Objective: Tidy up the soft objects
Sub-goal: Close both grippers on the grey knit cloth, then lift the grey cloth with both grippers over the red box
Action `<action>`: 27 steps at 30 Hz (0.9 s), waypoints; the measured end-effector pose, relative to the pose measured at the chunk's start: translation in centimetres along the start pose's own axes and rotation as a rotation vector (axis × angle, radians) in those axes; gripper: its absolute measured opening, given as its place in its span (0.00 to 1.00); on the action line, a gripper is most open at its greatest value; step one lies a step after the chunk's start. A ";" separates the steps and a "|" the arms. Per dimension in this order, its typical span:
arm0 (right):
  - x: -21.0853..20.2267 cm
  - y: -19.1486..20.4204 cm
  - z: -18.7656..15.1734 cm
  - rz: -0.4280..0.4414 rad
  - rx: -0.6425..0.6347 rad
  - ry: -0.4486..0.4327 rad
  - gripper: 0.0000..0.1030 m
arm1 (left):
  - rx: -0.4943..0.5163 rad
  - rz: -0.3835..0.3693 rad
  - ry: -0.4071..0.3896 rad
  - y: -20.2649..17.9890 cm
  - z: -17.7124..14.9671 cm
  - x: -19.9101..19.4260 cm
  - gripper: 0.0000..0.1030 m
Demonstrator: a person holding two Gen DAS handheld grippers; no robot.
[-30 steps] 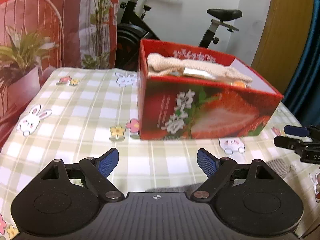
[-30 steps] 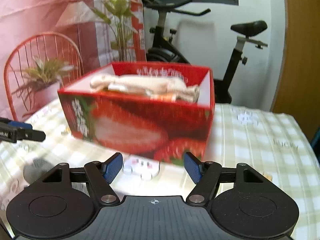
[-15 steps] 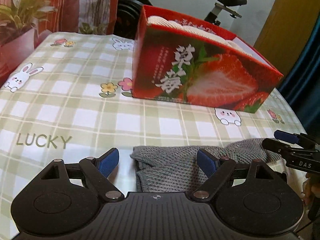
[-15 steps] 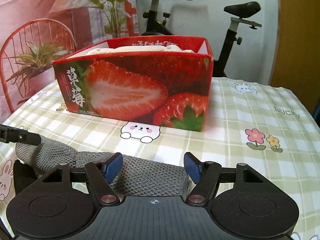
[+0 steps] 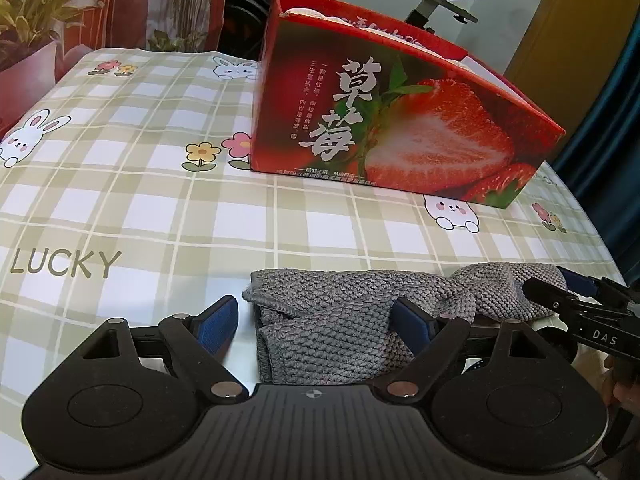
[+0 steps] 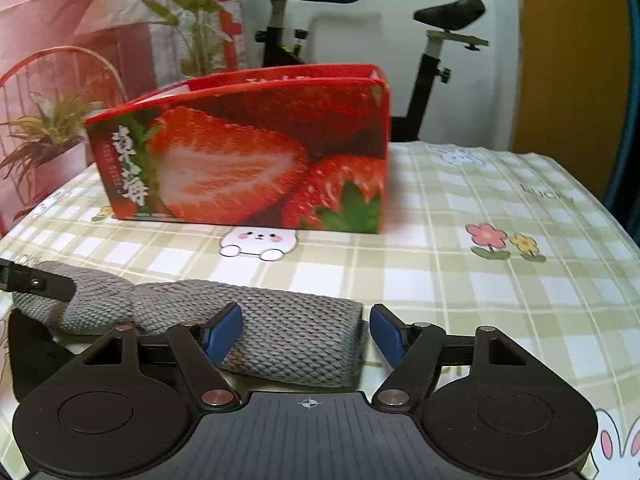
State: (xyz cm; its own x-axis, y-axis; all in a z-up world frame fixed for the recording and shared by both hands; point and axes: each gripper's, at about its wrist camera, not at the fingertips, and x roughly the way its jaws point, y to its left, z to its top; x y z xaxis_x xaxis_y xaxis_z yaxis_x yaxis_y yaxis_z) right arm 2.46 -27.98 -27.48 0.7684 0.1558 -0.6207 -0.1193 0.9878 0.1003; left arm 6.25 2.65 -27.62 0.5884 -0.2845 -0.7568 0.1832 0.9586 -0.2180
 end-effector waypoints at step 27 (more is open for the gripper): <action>-0.4 -0.2 0.2 0.088 0.012 -0.011 0.13 | 0.040 -0.059 -0.043 -0.3 0.3 -0.6 0.20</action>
State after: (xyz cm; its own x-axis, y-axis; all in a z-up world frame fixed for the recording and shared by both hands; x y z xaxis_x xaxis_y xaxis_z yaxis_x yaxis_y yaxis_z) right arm 2.29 -28.27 -27.08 0.7622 0.2417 -0.6005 -0.1789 0.9702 0.1633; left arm 6.03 2.50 -26.89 0.6089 -0.3417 -0.7159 0.2491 0.9392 -0.2364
